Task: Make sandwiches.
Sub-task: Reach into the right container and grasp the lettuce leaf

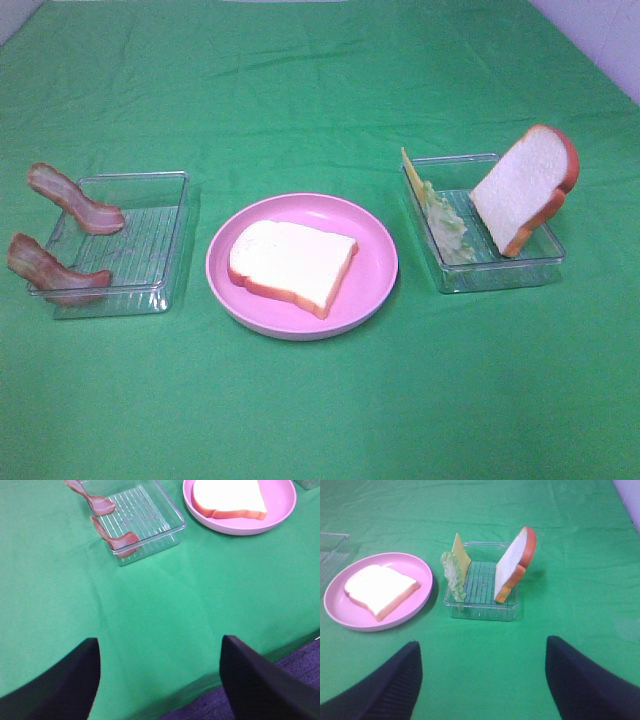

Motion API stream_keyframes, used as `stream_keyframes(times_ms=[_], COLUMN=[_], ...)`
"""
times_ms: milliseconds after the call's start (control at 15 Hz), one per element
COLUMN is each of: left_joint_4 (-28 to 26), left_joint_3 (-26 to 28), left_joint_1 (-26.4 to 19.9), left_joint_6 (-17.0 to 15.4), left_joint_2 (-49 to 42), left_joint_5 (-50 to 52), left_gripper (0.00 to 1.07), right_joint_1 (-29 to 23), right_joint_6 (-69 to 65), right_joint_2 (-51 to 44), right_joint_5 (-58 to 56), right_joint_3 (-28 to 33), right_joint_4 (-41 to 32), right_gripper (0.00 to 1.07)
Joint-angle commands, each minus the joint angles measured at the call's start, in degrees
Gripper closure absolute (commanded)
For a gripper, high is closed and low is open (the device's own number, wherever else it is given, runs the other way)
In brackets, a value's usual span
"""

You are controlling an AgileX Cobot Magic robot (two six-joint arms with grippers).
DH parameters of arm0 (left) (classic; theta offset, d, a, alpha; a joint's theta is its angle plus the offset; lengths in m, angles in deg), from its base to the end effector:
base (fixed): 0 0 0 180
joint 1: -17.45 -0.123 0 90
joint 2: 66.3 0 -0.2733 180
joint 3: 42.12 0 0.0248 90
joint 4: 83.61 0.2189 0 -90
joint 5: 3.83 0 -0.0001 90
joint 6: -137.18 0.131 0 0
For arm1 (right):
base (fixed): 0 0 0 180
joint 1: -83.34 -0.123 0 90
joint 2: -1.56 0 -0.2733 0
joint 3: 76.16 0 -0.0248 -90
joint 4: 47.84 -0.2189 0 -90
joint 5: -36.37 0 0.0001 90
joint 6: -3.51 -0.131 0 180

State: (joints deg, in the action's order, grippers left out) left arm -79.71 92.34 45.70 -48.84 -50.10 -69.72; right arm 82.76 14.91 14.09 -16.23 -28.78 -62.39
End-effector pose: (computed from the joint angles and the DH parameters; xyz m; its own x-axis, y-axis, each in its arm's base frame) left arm 0.0234 -0.0033 0.2449 -0.5687 0.2182 -0.7931 0.3863 0.9221 -0.0234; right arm 0.0292 0.0265 0.2661 -0.3595 -0.0454 -0.9320 -0.2110 0.9769 0.0338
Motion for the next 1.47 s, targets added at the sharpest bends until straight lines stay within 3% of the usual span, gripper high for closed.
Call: stream_keyframes(times_ms=[67, 533, 600, 800, 867, 1333, 1467], left_joint_4=[0.23, 1.89, 1.89, 1.2, 0.86, 0.86, 0.86], left_joint_3=[-0.57, -2.81, -2.81, -2.81, -2.81, -2.81, -2.81], left_joint_1=[0.11, 0.11, 0.11, 0.11, 0.11, 0.11, 0.11], left_joint_6=[0.06, 0.11, 0.29, 0.8, 0.92, 0.92, 0.92], left_joint_2=[-5.39, -9.57, -9.57, -9.57, -9.57, -9.57, -9.57], left_joint_5=[1.72, 5.84, 5.84, 5.84, 5.84, 5.84, 5.84], left_gripper=[0.41, 0.41, 0.41, 0.41, 0.41, 0.41, 0.41], right_joint_1=[0.29, 0.29, 0.29, 0.29, 0.29, -0.29, -5.9], right_joint_6=[-1.95, -2.41, -2.41, -2.41, -2.41, -2.41, -4.07], right_joint_2=[5.21, 35.01, 44.69, 55.69, 61.48, 79.07, 83.71], right_joint_5=[5.39, 11.0, 9.74, 4.58, 0.29, -8.31, -8.65], right_joint_3=[-0.74, -4.07, -9.11, -17.93, -24.18, -43.49, -47.15], right_joint_4=[0.06, -7.85, -8.77, -8.77, -8.48, -8.19, -3.04], right_gripper=[0.4, 0.4, 0.4, 0.4, 0.4, 0.4, 0.4])
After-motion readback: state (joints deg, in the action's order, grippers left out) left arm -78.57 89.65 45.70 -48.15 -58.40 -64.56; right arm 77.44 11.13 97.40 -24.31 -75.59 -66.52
